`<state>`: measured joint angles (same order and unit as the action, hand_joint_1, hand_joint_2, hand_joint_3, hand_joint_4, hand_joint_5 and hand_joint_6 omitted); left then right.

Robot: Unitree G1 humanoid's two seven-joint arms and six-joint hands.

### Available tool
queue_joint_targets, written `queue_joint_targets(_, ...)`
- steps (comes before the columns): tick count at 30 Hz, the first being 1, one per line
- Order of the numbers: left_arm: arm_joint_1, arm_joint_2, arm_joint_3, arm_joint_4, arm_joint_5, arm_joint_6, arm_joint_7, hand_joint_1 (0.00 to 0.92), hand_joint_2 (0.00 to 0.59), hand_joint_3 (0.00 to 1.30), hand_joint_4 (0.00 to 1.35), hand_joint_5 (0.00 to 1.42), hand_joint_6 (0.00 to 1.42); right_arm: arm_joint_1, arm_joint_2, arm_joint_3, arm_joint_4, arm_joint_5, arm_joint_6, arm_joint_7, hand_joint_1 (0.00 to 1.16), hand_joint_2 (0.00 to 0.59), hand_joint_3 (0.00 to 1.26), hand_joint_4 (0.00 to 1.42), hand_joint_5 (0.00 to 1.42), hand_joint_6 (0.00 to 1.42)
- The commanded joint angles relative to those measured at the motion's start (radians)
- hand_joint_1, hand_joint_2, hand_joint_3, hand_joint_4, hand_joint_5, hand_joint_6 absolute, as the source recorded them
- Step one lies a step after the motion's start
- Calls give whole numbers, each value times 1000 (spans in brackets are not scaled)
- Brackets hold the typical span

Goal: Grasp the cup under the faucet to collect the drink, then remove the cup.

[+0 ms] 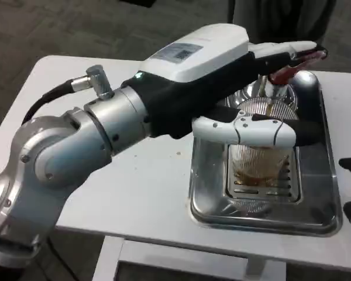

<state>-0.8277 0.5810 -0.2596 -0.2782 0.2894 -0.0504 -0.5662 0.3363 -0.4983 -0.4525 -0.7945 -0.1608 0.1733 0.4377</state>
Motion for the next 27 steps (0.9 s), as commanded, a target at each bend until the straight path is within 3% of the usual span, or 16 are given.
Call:
queue_joint_targets(1,65,24,-65,12,15,-11,-98,0,133,140,94,203,160,13,38,-14,-1,13,-77,-44,528,347,87,87,192,258)
queue_joint_targets(8,76,31,-56,1,18,-12,-95,0,133,140,94,202,160,6,83,11,9,16,-140,-89,555,317,84,88,209,281)
queue_joint_targets(27,72,38,-51,-22,20,-2,-100,0,133,130,94,200,160,-40,172,131,15,6,-121,-171,553,281,39,66,178,287)
